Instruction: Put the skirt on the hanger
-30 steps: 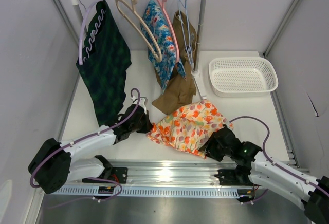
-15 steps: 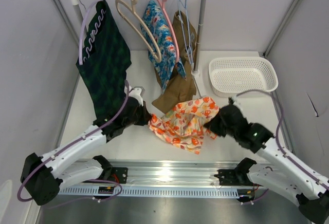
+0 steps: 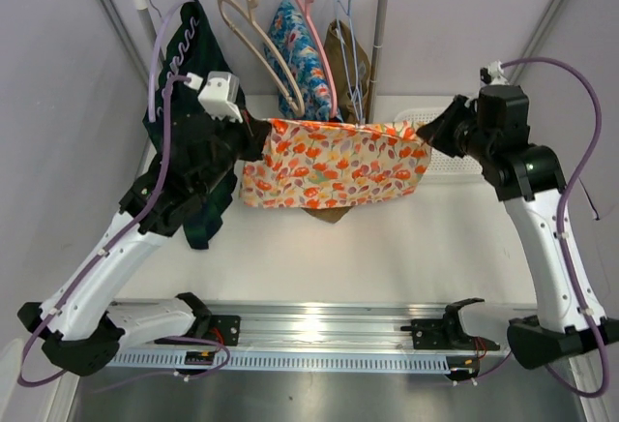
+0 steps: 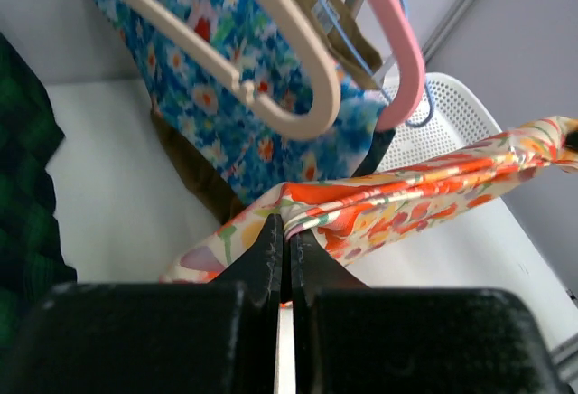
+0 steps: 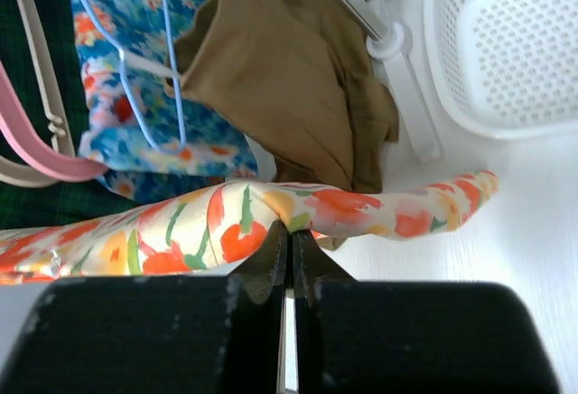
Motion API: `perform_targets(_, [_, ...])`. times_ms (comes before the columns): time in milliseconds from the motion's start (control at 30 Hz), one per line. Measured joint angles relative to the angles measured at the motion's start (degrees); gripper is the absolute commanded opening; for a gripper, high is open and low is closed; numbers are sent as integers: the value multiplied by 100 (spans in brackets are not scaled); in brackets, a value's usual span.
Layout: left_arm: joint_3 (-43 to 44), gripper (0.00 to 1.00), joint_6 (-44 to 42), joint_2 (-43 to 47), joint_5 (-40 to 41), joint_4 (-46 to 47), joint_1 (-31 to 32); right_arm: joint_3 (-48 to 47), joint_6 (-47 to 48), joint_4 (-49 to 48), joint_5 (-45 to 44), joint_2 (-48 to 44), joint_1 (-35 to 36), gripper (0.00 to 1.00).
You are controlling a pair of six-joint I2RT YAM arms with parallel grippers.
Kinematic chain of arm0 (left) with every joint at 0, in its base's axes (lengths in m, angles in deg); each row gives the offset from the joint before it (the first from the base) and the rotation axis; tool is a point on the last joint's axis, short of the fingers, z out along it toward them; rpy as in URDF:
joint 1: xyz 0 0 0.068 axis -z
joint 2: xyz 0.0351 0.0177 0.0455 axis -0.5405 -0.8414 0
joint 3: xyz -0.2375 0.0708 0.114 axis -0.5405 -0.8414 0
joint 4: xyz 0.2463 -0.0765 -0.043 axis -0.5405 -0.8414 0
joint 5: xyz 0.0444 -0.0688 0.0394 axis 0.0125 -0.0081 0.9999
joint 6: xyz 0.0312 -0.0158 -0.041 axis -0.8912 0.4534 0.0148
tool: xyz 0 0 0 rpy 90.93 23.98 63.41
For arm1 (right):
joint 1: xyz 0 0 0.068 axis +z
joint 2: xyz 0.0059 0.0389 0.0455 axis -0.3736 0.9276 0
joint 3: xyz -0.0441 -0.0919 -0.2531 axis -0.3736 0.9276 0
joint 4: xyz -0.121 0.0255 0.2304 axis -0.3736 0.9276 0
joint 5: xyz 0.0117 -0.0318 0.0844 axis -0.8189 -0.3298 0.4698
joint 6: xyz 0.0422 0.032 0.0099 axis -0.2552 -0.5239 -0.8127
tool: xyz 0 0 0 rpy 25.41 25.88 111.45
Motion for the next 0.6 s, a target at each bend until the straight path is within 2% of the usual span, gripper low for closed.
perform_targets(200, [247, 0, -238, -450, 4, -11, -273, -511, 420, -17, 730, 883, -315, 0])
perform_targets(367, [-17, 0, -275, -660, -114, 48, -540, -538, 544, -37, 946, 1287, -369, 0])
perform_targets(467, [-586, 0, -245, -476, -254, 170, -577, -42, 553, -238, 944, 1012, -372, 0])
perform_targets(600, [-1633, 0, 39, -15, -643, 264, -579, 1357, 435, -341, 994, 42, -374, 0])
